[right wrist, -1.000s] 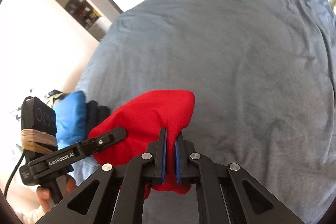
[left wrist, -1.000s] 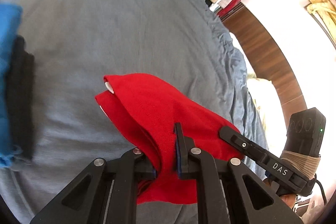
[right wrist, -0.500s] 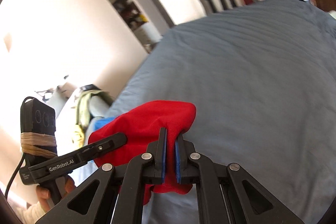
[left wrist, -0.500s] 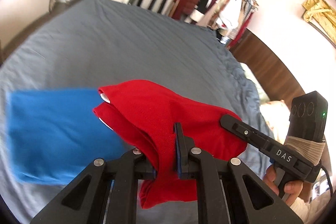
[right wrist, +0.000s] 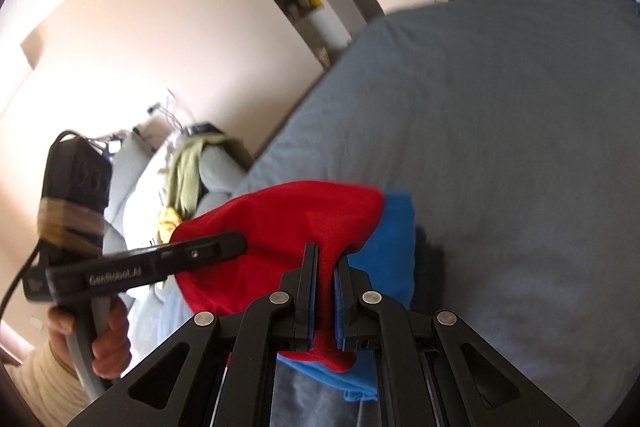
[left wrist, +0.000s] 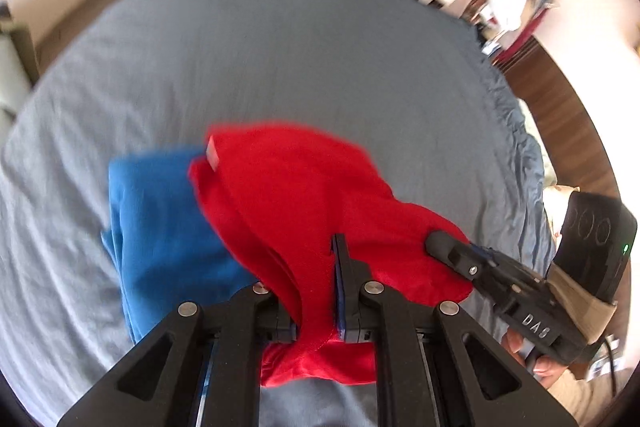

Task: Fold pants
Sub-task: 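Lift the folded shorts with both grippers and carry them onto the blue clothes stack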

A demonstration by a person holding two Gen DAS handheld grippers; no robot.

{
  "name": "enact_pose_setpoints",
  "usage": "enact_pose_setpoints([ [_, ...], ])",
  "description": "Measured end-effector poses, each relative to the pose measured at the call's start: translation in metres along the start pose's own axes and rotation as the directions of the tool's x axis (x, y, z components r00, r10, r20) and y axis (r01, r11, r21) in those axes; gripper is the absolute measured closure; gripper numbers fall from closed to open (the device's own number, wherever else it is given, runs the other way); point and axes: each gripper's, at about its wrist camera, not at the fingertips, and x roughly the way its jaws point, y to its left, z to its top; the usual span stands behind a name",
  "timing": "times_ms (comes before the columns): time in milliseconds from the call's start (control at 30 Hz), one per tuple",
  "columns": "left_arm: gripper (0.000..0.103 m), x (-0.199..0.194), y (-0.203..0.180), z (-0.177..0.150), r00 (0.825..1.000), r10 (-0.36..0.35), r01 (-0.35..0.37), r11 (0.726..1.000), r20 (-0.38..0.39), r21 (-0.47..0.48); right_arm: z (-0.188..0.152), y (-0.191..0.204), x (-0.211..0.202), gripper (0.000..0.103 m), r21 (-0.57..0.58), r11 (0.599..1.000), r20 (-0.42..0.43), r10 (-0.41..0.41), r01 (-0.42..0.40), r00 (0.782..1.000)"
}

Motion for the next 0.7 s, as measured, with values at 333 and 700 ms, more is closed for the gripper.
enact_pose_setpoints([
  [333, 0.073, 0.022, 0.007, -0.025, 0.991, 0.087, -0.086, 0.996, -0.101, 0.019, -0.030, -0.019, 0.029, 0.095, 0.071, 0.997, -0.146, -0.017, 0.028, 0.989],
  [700, 0.049, 0.005, -0.006, -0.023, 0.981, 0.192, -0.191, 0.976, -0.001, 0.101, -0.036, -0.020, 0.011, 0.069, 0.043, 0.992, -0.107, -0.113, 0.118, 0.988],
])
